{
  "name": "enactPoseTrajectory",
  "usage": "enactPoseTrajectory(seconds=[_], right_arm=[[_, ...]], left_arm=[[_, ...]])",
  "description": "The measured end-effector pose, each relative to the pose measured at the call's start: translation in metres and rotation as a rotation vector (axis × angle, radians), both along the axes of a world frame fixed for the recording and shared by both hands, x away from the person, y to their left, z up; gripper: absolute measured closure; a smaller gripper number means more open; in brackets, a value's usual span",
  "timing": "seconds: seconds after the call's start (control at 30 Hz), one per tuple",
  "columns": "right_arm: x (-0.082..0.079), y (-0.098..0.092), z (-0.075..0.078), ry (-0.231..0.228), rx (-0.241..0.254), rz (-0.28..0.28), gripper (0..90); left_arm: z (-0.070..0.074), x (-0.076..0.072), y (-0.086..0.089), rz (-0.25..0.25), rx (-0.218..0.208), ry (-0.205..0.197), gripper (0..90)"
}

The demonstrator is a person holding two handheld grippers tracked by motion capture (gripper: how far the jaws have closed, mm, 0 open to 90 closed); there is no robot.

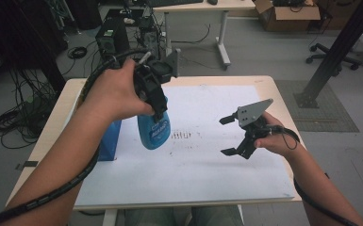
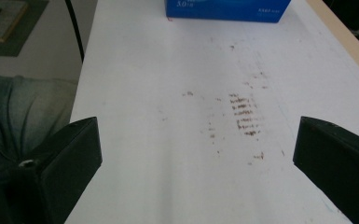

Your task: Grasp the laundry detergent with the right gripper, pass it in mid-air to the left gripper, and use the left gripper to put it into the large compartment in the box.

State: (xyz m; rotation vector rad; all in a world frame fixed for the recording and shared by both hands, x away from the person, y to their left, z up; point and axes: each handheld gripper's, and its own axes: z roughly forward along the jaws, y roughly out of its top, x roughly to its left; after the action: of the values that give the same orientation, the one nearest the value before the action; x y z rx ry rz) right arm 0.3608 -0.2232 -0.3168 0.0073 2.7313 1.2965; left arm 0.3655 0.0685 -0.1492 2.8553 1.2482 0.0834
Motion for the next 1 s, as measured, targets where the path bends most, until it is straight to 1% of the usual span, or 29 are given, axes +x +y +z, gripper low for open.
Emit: enactPoseTrajectory(seconds=[0.13,0.17,0.37,0.4,0.53,0.6,0.83,0.93,1.0], right_arm=[[0.003,-0.003,0.001,0.003,-0.045,-0.002,1.4],[0.004,-0.004,0.002,0.002,-0.052,-0.005,1.3],[0.009,-0.008,0.007,0.005,-0.093,-0.005,1.5],[0.009,-0.008,0.008,0.003,-0.099,-0.002,1.4],[0.010,-0.008,0.009,0.015,-0.101,-0.004,1.5],[0.011,-0.007,0.008,0.019,-0.112,-0.002,1.6],[0.014,-0.005,0.008,0.029,-0.134,0.007,1.7],[0.015,-0.005,0.008,0.030,-0.135,-0.001,1.7],[0.016,-0.005,0.009,0.029,-0.138,0.002,1.7]], left_arm=[[0.008,0.008,0.016,0.064,-0.022,0.006,38.2],[0.011,0.010,0.022,0.073,-0.016,0.010,38.1],[0.024,0.018,0.045,0.158,-0.004,-0.004,38.1],[0.027,0.019,0.050,0.175,-0.010,-0.006,38.2],[0.039,0.025,0.069,0.237,-0.039,-0.014,38.2],[0.045,0.026,0.077,0.275,-0.046,-0.019,38.2],[0.063,0.029,0.097,0.367,-0.022,-0.037,38.2],[0.069,0.030,0.104,0.410,-0.020,-0.043,38.2],[0.073,0.031,0.109,0.429,-0.018,-0.042,38.2]])
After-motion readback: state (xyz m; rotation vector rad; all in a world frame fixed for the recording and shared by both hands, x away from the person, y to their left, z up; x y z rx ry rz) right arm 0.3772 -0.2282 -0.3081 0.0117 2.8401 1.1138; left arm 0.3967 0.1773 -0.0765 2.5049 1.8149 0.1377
